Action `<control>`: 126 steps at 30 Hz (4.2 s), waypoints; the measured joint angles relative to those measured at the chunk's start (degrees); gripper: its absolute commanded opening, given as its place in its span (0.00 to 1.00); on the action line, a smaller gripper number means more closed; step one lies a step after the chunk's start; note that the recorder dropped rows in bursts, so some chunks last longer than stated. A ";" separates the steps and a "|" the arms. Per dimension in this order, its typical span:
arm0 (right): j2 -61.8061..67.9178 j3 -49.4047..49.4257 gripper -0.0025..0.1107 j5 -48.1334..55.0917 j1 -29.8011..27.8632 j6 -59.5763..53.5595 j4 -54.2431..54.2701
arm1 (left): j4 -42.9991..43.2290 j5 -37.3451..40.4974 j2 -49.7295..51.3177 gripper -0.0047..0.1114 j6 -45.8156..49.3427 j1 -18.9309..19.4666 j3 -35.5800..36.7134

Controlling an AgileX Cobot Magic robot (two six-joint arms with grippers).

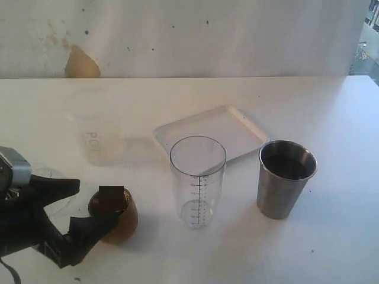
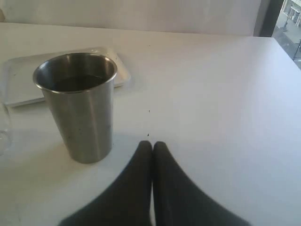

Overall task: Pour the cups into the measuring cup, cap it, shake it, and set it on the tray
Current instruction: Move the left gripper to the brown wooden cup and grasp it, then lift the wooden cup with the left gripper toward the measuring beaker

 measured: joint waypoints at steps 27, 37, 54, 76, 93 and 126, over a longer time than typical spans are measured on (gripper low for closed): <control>0.00 0.00 0.02 0.00 0.00 0.00 0.00 | 2.42 -4.24 19.26 0.94 10.14 -0.23 -7.08; 0.00 0.00 0.02 0.00 0.00 0.00 0.00 | 3.74 -3.59 21.91 0.94 10.67 -0.23 -10.52; 0.00 0.00 0.02 0.00 0.00 0.00 0.00 | 6.08 -1.35 24.99 0.80 10.67 -0.23 -16.16; 0.00 0.00 0.02 0.00 0.00 0.00 0.00 | 7.46 -2.71 26.01 0.04 10.66 -0.23 -23.37; 0.00 0.00 0.02 0.00 0.00 0.00 0.00 | 7.13 -2.99 31.04 0.89 13.09 -0.23 -24.68; 0.00 0.00 0.02 0.00 0.00 0.00 0.00 | 5.55 -9.72 33.49 0.89 16.86 5.97 -22.55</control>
